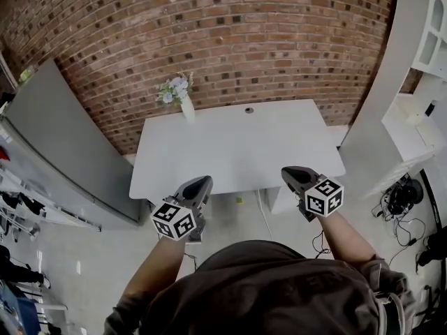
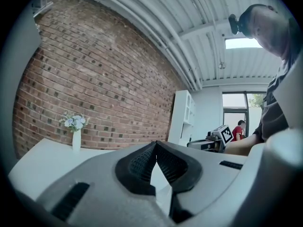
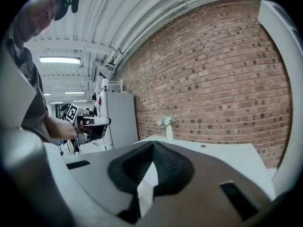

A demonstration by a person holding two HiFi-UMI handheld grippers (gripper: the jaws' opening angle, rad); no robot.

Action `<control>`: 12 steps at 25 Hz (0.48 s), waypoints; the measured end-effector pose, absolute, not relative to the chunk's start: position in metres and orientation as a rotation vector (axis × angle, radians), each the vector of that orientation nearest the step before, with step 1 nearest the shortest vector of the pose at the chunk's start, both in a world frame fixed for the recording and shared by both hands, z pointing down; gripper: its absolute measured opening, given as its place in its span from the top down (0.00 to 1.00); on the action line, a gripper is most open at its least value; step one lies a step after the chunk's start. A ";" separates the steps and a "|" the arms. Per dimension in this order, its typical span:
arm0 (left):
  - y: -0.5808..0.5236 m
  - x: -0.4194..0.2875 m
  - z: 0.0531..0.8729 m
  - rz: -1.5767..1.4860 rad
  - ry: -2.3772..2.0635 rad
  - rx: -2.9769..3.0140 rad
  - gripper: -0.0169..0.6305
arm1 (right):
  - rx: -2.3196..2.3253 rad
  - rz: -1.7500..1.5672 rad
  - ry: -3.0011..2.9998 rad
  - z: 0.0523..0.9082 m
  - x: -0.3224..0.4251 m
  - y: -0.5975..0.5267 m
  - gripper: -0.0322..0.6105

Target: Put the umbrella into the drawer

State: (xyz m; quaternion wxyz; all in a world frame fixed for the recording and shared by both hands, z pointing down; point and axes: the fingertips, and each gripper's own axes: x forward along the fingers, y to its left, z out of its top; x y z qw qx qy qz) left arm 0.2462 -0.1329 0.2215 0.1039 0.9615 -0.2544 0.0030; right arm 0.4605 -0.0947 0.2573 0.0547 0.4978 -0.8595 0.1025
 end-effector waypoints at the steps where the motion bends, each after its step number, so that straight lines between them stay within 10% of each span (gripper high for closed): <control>1: -0.133 0.245 0.221 0.005 -0.752 2.836 0.97 | 1.519 0.305 -2.615 0.255 0.461 -0.095 0.96; 12: -0.132 0.237 0.215 -0.056 -0.784 2.822 0.97 | 1.552 0.299 -2.616 0.250 0.465 -0.100 0.96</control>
